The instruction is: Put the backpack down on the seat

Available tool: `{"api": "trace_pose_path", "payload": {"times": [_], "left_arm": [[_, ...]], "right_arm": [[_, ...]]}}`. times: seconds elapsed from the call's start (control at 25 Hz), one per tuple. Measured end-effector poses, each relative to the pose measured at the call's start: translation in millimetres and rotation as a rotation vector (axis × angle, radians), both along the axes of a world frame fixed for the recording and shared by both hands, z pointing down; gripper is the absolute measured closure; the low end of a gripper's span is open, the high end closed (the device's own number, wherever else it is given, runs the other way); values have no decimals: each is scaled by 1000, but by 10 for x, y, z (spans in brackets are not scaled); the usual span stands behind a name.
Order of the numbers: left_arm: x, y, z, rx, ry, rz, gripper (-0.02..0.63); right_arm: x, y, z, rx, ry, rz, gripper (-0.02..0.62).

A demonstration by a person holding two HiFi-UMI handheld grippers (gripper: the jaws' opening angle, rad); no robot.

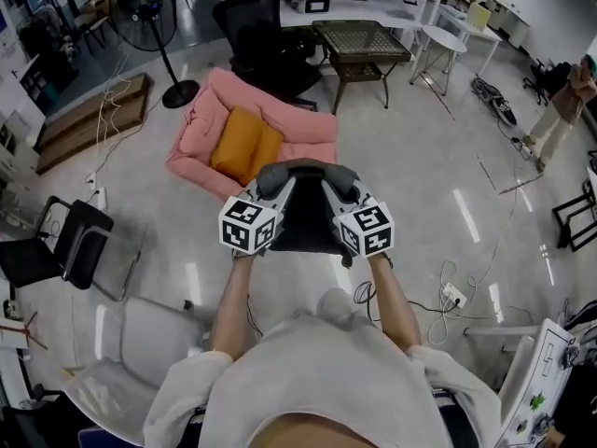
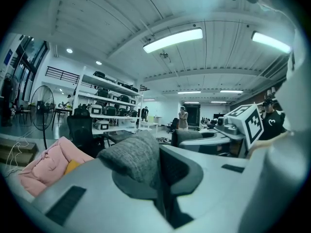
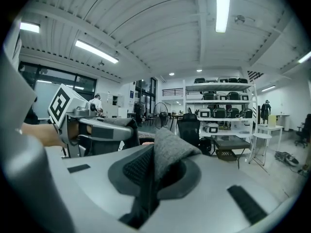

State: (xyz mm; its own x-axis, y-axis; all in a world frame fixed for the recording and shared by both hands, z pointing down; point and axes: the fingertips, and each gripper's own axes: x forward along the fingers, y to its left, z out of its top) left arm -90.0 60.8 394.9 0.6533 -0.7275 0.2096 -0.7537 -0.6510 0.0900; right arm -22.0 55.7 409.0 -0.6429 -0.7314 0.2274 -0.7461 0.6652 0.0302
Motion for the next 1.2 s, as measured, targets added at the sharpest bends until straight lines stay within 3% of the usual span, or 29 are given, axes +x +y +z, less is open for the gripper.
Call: {"api": "trace_pose_path", "payload": {"times": [0.6,1.2], "left_arm": [[56,-533,-74,40,-12,9,581],[124,-2058,-28,6,-1,-23,581]], "right_arm": [[49,-524,-52,44,8,-6,569],[110,-2109,1,19,-29,-37,569]]}}
